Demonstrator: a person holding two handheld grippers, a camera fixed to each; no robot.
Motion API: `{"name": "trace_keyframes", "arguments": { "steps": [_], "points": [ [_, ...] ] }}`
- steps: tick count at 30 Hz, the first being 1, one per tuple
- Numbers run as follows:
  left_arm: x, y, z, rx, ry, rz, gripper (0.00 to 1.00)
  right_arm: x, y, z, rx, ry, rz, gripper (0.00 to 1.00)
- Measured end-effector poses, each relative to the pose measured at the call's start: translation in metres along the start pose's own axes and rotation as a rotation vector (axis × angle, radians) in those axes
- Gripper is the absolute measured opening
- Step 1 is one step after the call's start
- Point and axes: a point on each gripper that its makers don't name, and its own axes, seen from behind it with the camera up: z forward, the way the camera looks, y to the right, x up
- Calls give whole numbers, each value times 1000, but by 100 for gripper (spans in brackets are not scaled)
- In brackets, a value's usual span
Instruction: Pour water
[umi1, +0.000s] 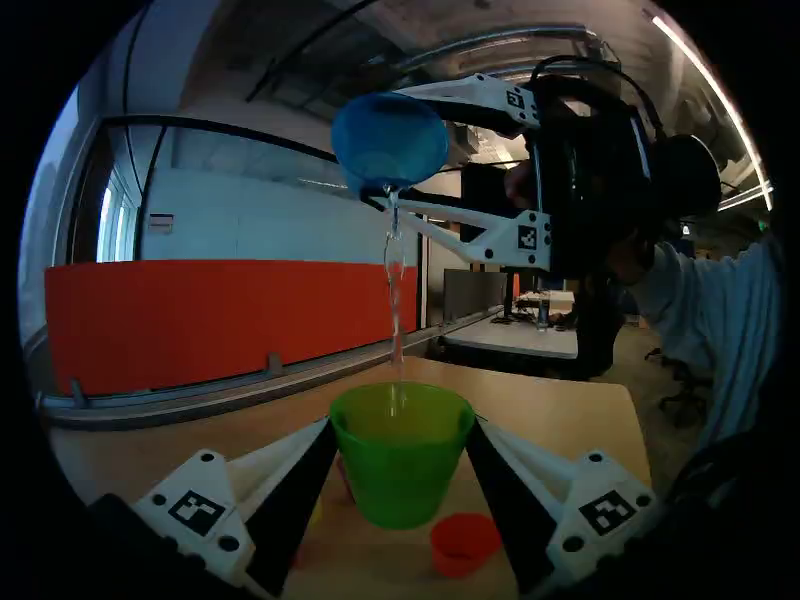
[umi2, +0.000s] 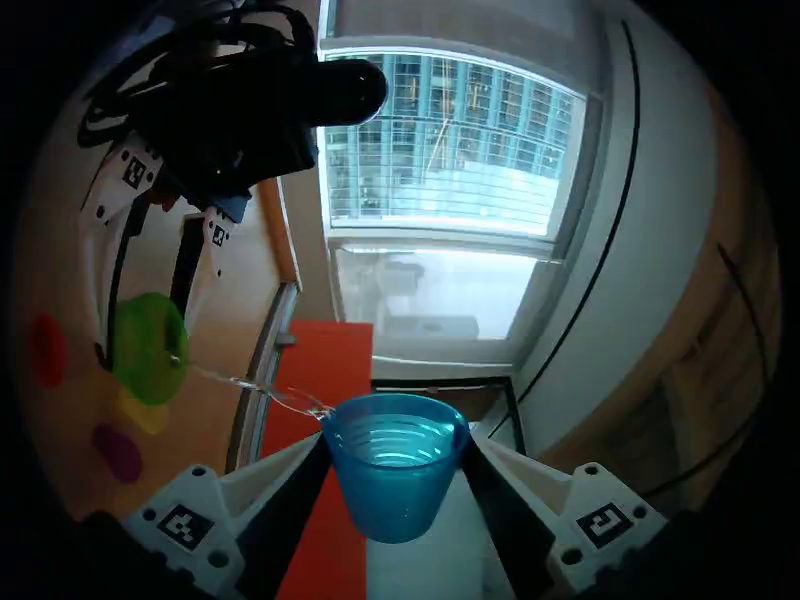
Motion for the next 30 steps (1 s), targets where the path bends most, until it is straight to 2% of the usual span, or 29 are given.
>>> {"name": "trace_keyframes", "arguments": {
  "steps": [18, 30],
  "points": [
    [0, 0, 3, 1, 2, -7, 87, 12, 6, -1, -27, 12, -94, 90],
    [1, -1, 4, 4, 5, -7, 87, 18, 5, -2, -30, 22, -81, 90]
  ]
}}
